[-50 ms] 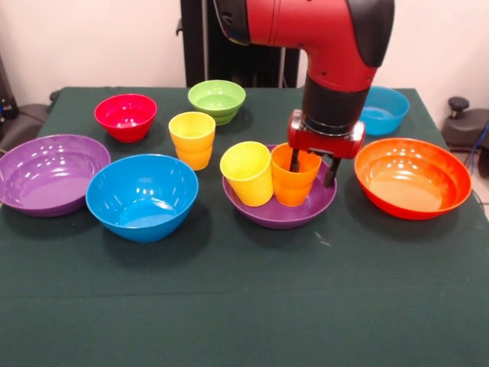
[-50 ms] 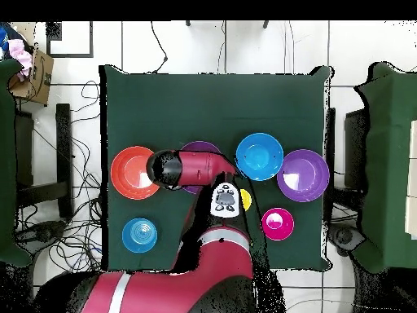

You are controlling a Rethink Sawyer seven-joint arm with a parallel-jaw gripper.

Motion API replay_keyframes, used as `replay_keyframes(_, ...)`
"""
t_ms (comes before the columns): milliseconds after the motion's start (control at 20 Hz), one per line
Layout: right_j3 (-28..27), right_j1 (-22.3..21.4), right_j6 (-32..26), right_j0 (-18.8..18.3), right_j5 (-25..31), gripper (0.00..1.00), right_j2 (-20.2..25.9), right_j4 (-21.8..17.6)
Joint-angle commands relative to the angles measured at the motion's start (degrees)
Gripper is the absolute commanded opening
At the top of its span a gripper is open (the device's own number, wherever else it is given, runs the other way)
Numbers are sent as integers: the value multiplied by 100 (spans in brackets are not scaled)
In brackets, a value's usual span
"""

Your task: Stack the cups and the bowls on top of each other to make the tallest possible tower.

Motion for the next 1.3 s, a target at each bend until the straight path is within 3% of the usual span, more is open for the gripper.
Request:
replay_keyframes(50,281,-80,124,-75,33,100,753,-105)
replay_keyframes(700,380,-289,157,-64,181,100,721,-132)
replay_keyframes(1300,721,-1107,240,112,876,100,523,-61)
